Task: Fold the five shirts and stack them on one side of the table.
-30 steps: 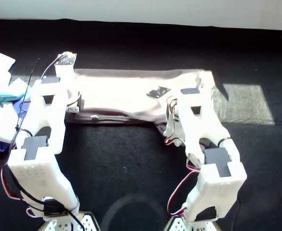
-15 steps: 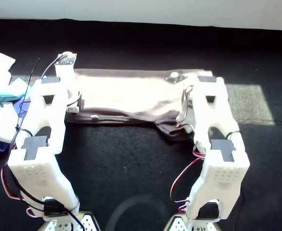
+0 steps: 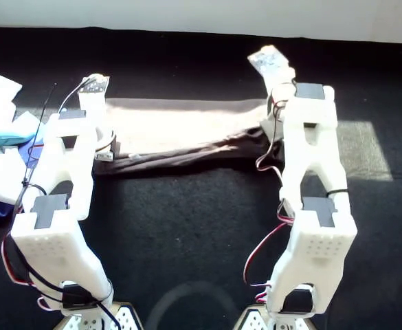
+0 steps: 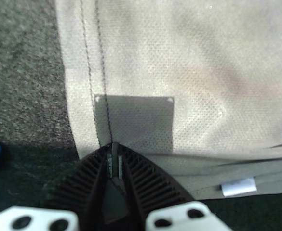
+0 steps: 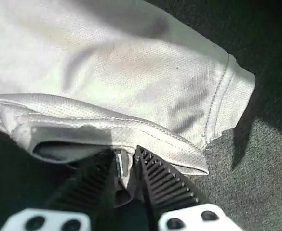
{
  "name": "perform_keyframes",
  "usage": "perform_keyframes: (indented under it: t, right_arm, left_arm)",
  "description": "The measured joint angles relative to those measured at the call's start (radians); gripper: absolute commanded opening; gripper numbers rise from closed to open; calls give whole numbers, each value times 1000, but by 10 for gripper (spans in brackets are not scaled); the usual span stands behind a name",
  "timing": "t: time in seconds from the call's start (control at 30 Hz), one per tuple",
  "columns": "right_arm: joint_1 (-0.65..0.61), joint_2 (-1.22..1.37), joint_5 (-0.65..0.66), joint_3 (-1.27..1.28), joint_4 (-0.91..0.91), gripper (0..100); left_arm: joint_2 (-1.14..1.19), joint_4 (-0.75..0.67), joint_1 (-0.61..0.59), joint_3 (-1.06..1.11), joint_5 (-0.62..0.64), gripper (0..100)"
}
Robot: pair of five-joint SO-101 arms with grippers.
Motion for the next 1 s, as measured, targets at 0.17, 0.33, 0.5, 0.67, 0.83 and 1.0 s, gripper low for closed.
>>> perform_keyframes:
  t: [0.17, 0.33, 0.5, 0.67, 0.83, 1.0]
  right_arm:
    - [5, 133, -71, -64, -28, 194]
    - [49, 244, -224, -239, -31, 194]
    - [103, 269, -376, -433, 15, 194]
    - [101, 269, -390, -588, 193, 172]
    - [95, 269, -387, -637, 402, 5]
    - [17, 270, -313, -612, 503, 5]
  left_arm:
    - [0, 0, 0, 0, 0, 8]
    - [0, 0, 0, 0, 0, 8]
    - [0, 0, 0, 0, 0, 8]
    - [0, 0, 0, 0, 0, 8]
    - [0, 0, 0, 0, 0, 8]
    - [0, 0, 0, 0, 0, 8]
